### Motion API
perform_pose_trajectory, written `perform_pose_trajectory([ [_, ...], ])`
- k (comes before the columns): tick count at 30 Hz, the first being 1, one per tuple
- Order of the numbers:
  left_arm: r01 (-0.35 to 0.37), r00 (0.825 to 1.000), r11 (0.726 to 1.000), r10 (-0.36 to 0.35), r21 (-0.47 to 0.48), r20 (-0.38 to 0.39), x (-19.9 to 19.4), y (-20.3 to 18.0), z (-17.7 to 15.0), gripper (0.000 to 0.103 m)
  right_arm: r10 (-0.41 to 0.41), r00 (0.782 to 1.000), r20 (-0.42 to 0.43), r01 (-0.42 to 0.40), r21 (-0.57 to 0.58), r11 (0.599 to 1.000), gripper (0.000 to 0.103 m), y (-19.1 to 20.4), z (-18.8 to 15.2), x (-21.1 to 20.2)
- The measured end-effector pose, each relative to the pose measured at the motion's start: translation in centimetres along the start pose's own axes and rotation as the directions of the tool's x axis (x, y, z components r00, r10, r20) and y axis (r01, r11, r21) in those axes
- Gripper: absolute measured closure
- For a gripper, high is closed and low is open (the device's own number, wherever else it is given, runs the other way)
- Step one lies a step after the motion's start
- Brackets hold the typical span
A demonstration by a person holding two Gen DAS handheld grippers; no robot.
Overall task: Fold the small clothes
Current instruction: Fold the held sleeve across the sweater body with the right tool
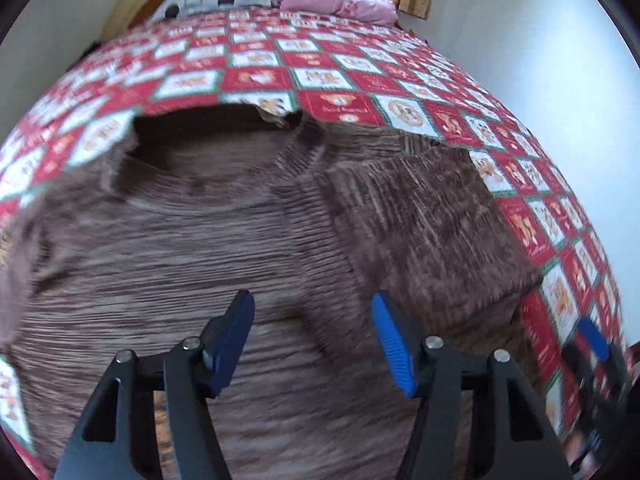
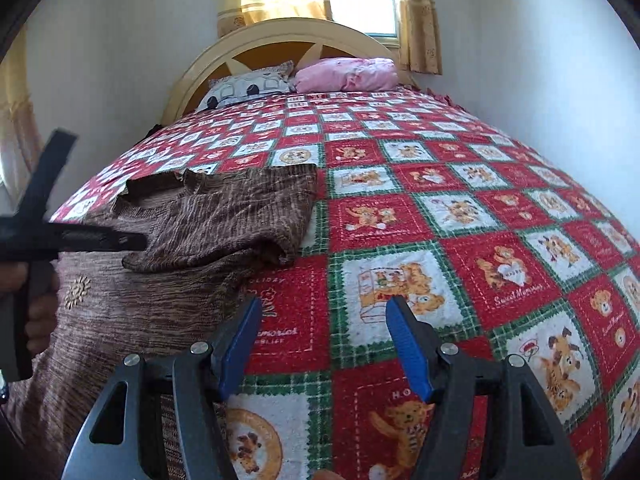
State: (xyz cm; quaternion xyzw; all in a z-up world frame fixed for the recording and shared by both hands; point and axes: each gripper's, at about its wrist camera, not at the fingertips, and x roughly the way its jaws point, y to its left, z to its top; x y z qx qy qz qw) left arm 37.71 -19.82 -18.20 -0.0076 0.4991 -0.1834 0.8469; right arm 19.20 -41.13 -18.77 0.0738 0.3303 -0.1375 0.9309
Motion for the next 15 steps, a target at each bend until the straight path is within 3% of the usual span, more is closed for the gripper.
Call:
perform_pose_trajectory([
  [2, 0.008, 1.000, 1.000, -0.008, -0.001, -0.028, 1.2, -0.8, 0.1, 0.040, -0.004, 1.000, -0.003, 0.004, -0.017, 1.000, 0.038, 0.2, -0.2, 0.1],
  [3, -0.027, 1.000, 0.999, 0.027, 0.027, -0.009, 1.4, -1.4, 0.1, 0.040, -0.003, 1.000, -0.007, 0.002, -0.021, 1.000, 0.038, 0.3, -0.2, 0.3],
  [6, -0.030, 0.999, 0.999, 0.029, 0.041, 0.015, 1.6, -2.0, 0.4, 0.040, -0.014, 1.000, -0.017, 0.013, -0.021, 1.000, 0.038, 0.2, -0.3, 0.6],
  [7, -0.023, 1.000, 0.999, 0.022, 0.043, 0.020, 1.6, -2.1, 0.4, 0.049, -0.017, 1.000, -0.018, 0.017, -0.021, 1.000, 0.038, 0.2, -0.4, 0.6],
  [8, 0.006, 1.000, 0.999, -0.007, 0.049, 0.021, 1.6, -2.1, 0.4, 0.075, -0.018, 1.000, -0.018, 0.018, -0.022, 1.000, 0.038, 0.2, -0.4, 0.6],
  [9, 0.034, 0.999, 0.998, -0.035, 0.050, 0.025, 1.4, -2.2, 0.3, 0.077, -0.020, 1.000, -0.017, 0.019, -0.022, 1.000, 0.038, 0.3, -0.4, 0.6],
  [10, 0.022, 0.999, 0.998, -0.024, 0.055, 0.030, 1.4, -2.2, 0.4, 0.090, -0.021, 1.000, -0.016, 0.020, -0.021, 1.000, 0.038, 0.3, -0.4, 0.6],
  [15, 0.024, 0.998, 0.998, -0.027, 0.056, 0.050, -0.4, -1.4, 1.0, 0.094, -0.017, 1.000, -0.016, 0.017, -0.014, 1.000, 0.037, 0.2, -0.4, 0.6],
])
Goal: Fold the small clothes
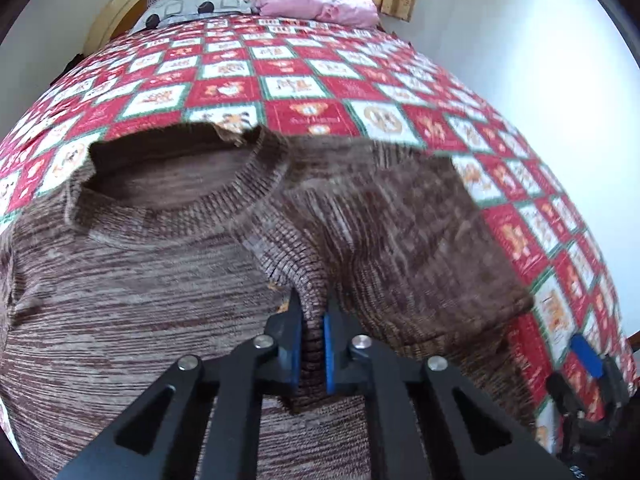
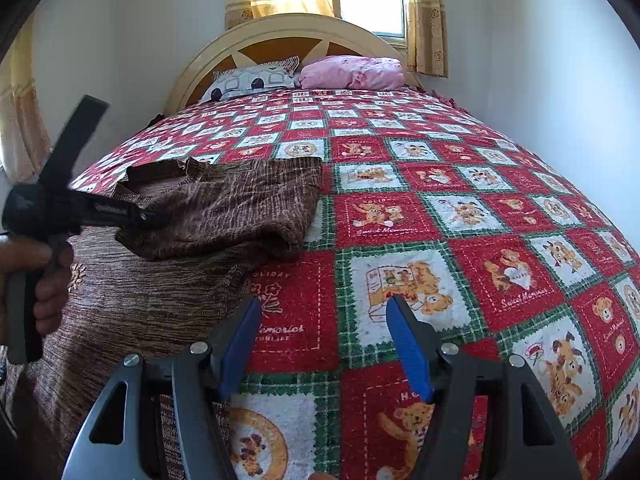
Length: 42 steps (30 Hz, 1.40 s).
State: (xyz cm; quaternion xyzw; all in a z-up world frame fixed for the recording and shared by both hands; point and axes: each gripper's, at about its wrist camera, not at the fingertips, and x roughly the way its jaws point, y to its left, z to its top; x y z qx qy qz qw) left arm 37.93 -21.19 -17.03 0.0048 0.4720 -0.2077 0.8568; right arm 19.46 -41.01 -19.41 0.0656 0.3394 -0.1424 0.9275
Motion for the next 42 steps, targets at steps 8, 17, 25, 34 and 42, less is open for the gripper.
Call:
perform_pose_trajectory([
  [8, -0.042, 0.995, 0.999, 0.040, 0.015, 0.090, -3.9, 2.0, 1.2, 0.094, -0.003, 1.000, -0.005, 0.003, -0.002, 1.000, 0.037, 0.0, -0.1, 0.2],
  [17, -0.119, 0.987, 0.993, 0.117, 0.011, 0.109, -4.4, 5.3, 0.5, 0.094, -0.007, 1.000, -0.014, 0.007, -0.004, 1.000, 0.037, 0.0, -0.1, 0.4],
  [25, -0.200, 0.978, 0.980, 0.199, 0.011, 0.070, -1.7, 7.3, -1.8, 0.092, -0.008, 0.999, -0.038, 0.007, -0.007, 1.000, 0.037, -0.1, -0.1, 0.9],
  [34, -0.134, 0.987, 0.991, 0.136, -0.029, 0.085, -1.1, 8.0, -1.6, 0.038, -0.019, 0.998, -0.052, 0.018, -0.017, 1.000, 0.037, 0.0, -0.2, 1.2],
  [42, -0.068, 0.987, 0.990, 0.085, -0.120, 0.140, -1.1, 9.0, -0.7, 0.091, -0.017, 0.998, -0.056, 0.017, -0.015, 1.000, 0.037, 0.1, -0.2, 1.3],
])
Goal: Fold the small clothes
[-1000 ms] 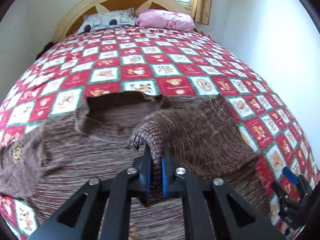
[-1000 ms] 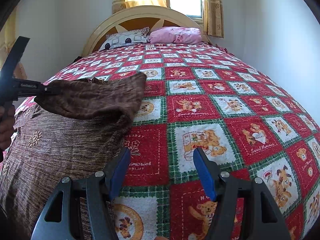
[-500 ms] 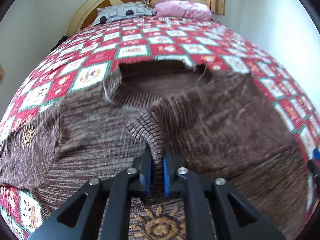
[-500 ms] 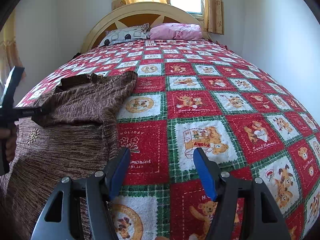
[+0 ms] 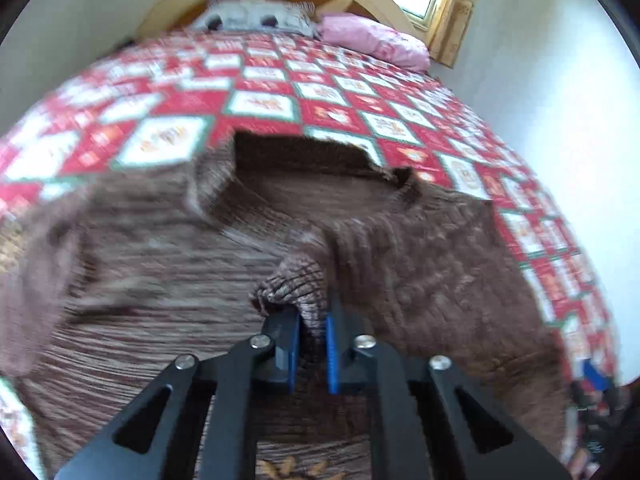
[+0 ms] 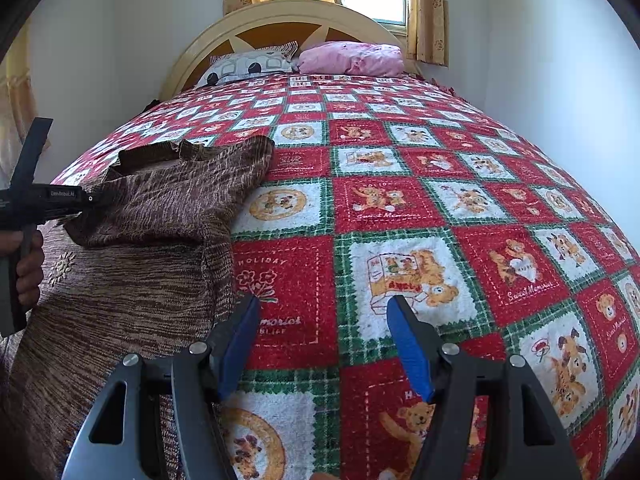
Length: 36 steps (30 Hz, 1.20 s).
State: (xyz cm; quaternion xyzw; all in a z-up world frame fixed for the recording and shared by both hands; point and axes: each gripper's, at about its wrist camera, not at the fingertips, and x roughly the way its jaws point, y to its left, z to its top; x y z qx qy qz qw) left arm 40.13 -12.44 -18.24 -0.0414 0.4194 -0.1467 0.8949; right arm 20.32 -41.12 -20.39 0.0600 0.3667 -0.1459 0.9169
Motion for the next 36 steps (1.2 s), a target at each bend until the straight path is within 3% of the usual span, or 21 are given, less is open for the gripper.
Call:
perform_pose_trajectory([
  [3, -0.083, 0.990, 0.989, 0.068, 0.119, 0.125, -2.1, -2.0, -0.7, 0.090, -0.003, 1.000, -0.003, 0.003, -0.005, 1.000, 0.037, 0.1, 0.0, 0.1],
  [5, -0.146, 0.979, 0.976, 0.119, 0.162, 0.169, -2.6, -2.8, -1.0, 0.079, -0.004, 1.000, -0.005, 0.004, -0.007, 1.000, 0.037, 0.1, 0.0, 0.1],
  [6, -0.198, 0.971, 0.963, 0.167, 0.182, 0.172, -2.5, -3.2, -1.2, 0.074, -0.004, 1.000, -0.006, 0.004, -0.007, 1.000, 0.037, 0.1, -0.1, 0.2],
  [8, -0.264, 0.960, 0.942, 0.236, 0.205, 0.151, -1.2, -2.9, -0.9, 0.049, -0.003, 1.000, -0.007, 0.003, -0.006, 1.000, 0.037, 0.1, -0.1, 0.2],
  [9, -0.327, 0.944, 0.919, 0.307, 0.221, 0.124, -0.3, -2.7, -1.0, 0.047, -0.003, 1.000, -0.008, 0.003, -0.006, 1.000, 0.037, 0.1, -0.1, 0.2],
  [12, -0.427, 0.903, 0.875, 0.425, 0.227, 0.059, 0.7, -1.6, -1.2, 0.046, -0.002, 1.000, -0.010, 0.002, -0.008, 1.000, 0.037, 0.1, -0.1, 0.2],
  [14, -0.398, 0.917, 0.891, 0.394, 0.216, 0.063, 0.3, -1.2, -1.3, 0.044, 0.001, 1.000, -0.007, -0.001, -0.007, 1.000, 0.037, 0.0, -0.1, 0.2],
  [17, -0.426, 0.904, 0.878, 0.425, 0.218, 0.053, 0.2, -0.6, -1.5, 0.027, -0.011, 0.999, 0.042, 0.011, 0.004, 1.000, 0.037, -0.2, 0.1, -1.1],
  [20, -0.426, 0.904, 0.890, 0.427, 0.164, 0.029, -0.3, 1.0, -1.8, 0.019, -0.038, 0.995, 0.097, 0.045, -0.069, 0.997, 0.037, 1.4, 1.3, -3.0],
  [22, -0.387, 0.922, 0.914, 0.388, 0.119, 0.019, -0.7, 2.3, -2.1, 0.017, 0.017, 0.994, 0.109, -0.002, -0.140, 0.990, 0.037, 3.5, 2.7, -3.6],
  [25, -0.366, 0.930, 0.928, 0.367, 0.070, 0.001, -0.7, 3.0, -2.3, 0.010, 0.129, 0.990, 0.060, -0.112, -0.227, 0.967, 0.037, 7.5, 5.0, -2.1],
  [27, -0.356, 0.934, 0.933, 0.357, 0.057, -0.007, -0.6, 3.2, -2.4, 0.010, 0.159, 0.987, 0.034, -0.144, -0.274, 0.951, 0.037, 9.9, 5.6, -0.4],
  [28, -0.355, 0.935, 0.933, 0.356, 0.053, -0.005, -0.6, 3.1, -2.6, 0.010, 0.170, 0.985, -0.018, -0.167, -0.296, 0.940, 0.037, 11.2, 5.8, 1.3],
  [32, -0.347, 0.938, 0.937, 0.346, 0.041, 0.008, -1.1, 3.3, -3.1, 0.005, 0.045, 0.989, -0.144, -0.089, -0.316, 0.945, 0.037, 12.3, 4.6, 5.9],
  [34, -0.329, 0.944, 0.944, 0.329, 0.026, -0.006, -1.0, 3.7, -3.1, 0.001, 0.072, 0.985, -0.154, -0.113, -0.272, 0.956, 0.037, 11.6, 4.4, 5.9],
  [36, -0.300, 0.954, 0.954, 0.299, -0.007, -0.025, -0.9, 4.4, -3.1, 0.000, 0.034, 0.985, -0.171, -0.084, -0.292, 0.953, 0.037, 11.8, 4.7, 5.5],
])
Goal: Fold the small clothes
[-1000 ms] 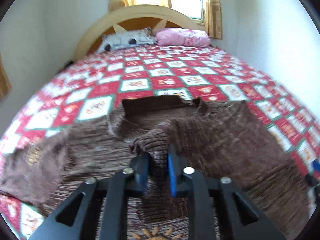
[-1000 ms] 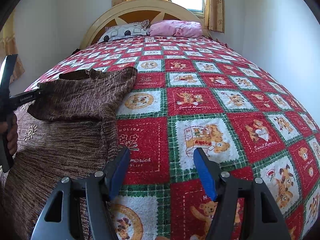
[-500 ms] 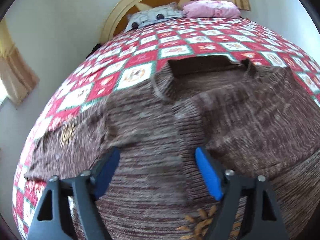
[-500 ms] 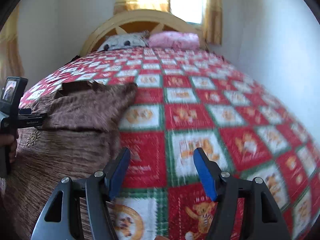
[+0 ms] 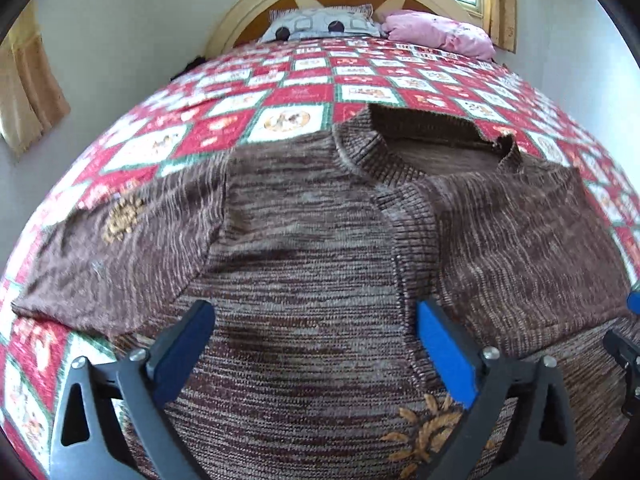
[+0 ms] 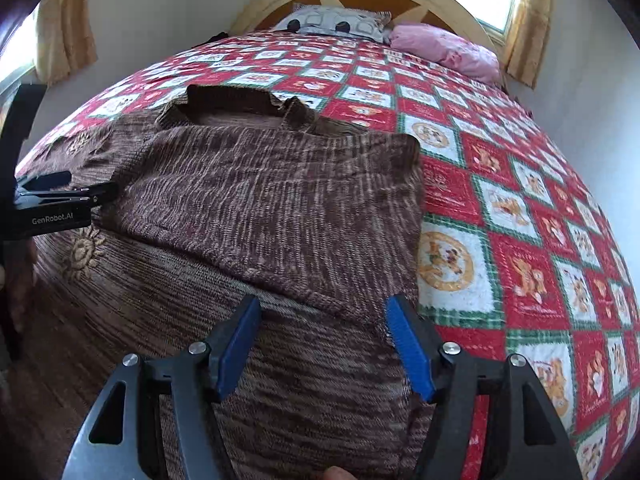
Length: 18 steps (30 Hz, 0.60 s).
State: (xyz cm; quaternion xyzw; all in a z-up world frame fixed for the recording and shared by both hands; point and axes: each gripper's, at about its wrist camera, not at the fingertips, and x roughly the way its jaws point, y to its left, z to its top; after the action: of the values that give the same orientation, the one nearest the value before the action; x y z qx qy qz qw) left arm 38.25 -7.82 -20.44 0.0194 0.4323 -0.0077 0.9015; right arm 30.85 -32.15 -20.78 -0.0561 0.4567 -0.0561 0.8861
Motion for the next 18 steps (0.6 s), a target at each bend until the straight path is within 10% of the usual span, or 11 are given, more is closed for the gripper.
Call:
perform_pose_trajectory([
  [10, 0.040, 0.999, 0.999, -0.041, -0.032, -0.012, -1.9, 1.9, -1.6, 0.000, 0.084, 0.995, 0.049, -0.081, -0.060, 0.995, 0.036, 8.1, 6.5, -0.6],
  [18, 0.040, 0.999, 0.998, -0.039, -0.049, 0.013, -4.4, 6.4, -3.6, 0.000, 0.041, 0.998, -0.048, -0.047, -0.126, 0.991, 0.036, 11.6, 4.9, 1.8],
])
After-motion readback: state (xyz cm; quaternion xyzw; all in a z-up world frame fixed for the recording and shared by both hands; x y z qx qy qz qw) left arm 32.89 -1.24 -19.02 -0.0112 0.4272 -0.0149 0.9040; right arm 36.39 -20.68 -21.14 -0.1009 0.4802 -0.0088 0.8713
